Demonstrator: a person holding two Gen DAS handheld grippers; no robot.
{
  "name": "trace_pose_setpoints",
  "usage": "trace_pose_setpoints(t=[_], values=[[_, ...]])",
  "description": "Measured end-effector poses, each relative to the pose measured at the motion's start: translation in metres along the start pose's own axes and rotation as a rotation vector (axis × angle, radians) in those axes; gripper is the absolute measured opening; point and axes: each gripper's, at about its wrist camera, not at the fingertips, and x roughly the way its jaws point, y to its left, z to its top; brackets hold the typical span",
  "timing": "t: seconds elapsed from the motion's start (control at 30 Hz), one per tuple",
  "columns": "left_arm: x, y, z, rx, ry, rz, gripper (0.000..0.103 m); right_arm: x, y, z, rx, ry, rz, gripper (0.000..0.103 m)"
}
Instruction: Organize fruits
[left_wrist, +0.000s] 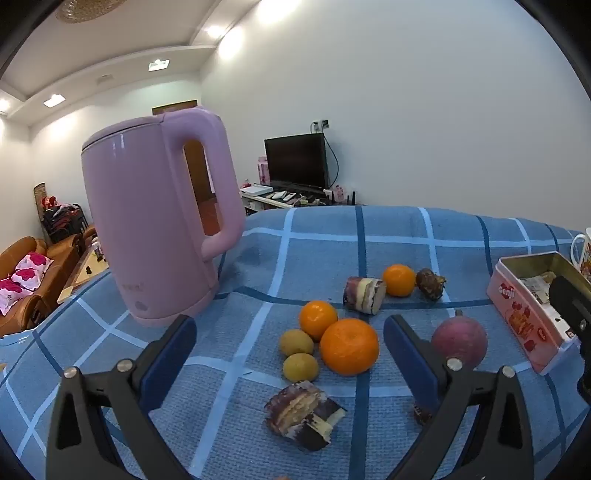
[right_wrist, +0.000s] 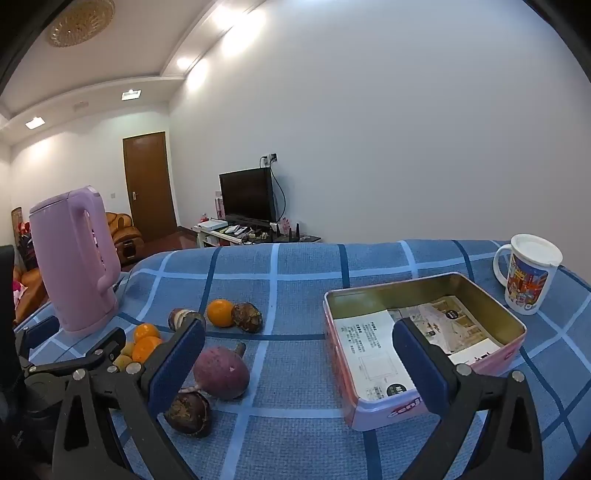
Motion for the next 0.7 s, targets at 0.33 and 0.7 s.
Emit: trace_pose_setpoints(t=[0.33, 0.7], values=[[0.0031, 0.0020, 0.0006, -0.011, 0.024, -0.010, 0.103, -0.0014, -0.0016, -0.0004, -0.004, -0.012, -0.002, 0.102], [0.0041, 0.0030, -0.0005, -0.013, 0.022, -0.011, 0.103, 0.0009, -0.0027, -0.0003, 0.004, -0.010, -0.005, 0.102]])
